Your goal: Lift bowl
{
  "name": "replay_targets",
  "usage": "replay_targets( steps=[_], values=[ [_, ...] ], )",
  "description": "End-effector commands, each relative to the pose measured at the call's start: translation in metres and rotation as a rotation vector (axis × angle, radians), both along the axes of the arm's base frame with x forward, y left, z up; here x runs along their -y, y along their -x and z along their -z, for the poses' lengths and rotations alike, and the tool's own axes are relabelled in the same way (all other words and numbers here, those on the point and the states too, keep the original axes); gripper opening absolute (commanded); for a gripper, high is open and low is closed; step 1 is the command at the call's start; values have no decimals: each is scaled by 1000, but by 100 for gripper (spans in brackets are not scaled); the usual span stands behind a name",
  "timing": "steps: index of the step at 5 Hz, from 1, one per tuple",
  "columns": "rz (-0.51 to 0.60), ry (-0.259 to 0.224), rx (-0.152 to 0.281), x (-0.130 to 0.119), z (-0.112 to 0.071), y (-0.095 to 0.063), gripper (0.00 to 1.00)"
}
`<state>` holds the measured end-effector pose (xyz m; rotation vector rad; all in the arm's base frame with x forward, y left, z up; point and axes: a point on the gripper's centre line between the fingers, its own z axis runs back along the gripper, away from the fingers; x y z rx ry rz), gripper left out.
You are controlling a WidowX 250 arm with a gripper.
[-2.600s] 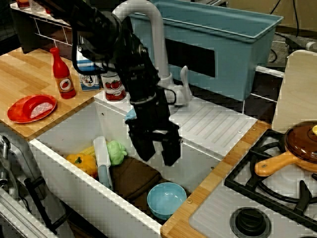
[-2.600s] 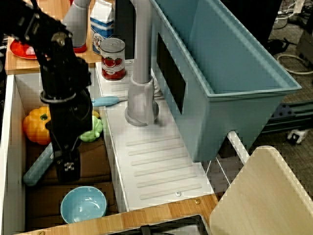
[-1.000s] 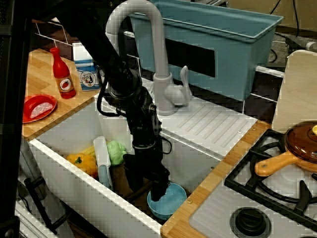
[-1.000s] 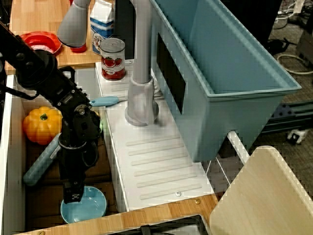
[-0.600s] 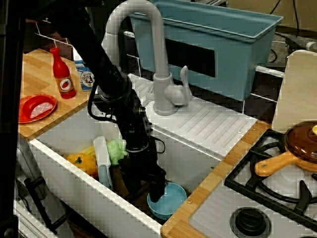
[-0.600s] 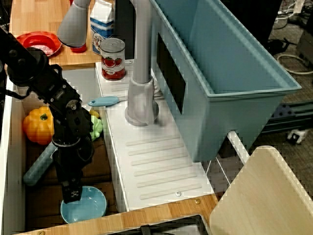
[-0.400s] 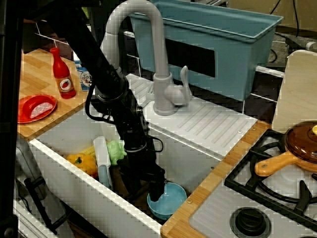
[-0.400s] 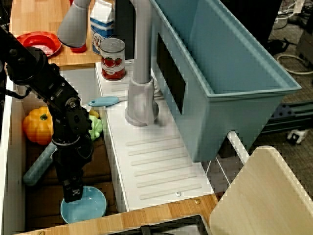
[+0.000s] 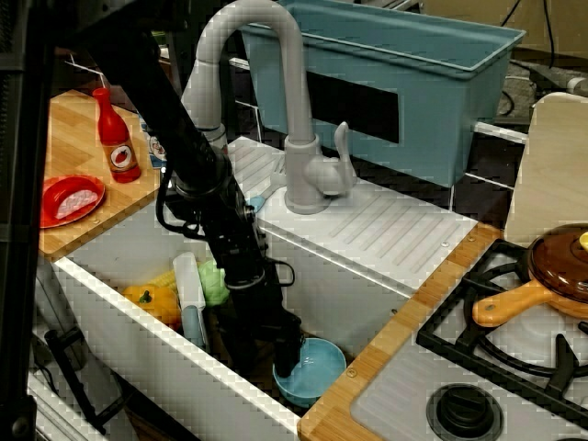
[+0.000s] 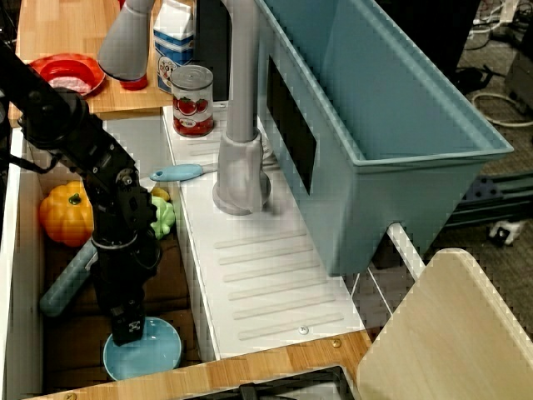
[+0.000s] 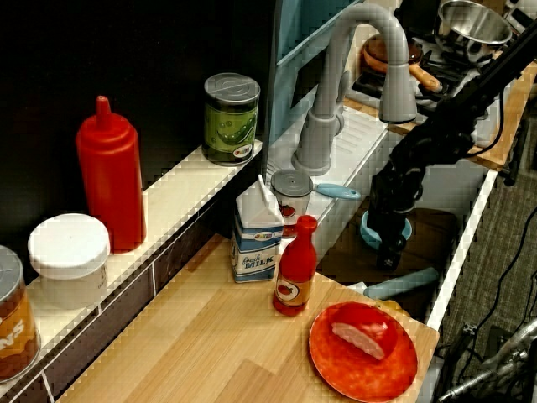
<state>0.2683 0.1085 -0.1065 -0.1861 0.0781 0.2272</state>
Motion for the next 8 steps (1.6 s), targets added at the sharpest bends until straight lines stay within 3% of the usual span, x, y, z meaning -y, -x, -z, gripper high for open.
replay_targets(
  steps=[1, 4, 6, 7, 8],
  values=[
    [-66, 25, 40, -11, 2, -7, 0],
    [-128, 38, 14, -20, 11, -11, 0],
    [-73, 31, -3, -17, 10, -9, 0],
    [-11, 48, 13, -4, -4, -4, 0],
    [22, 95, 21, 6, -28, -1, 0]
  ],
)
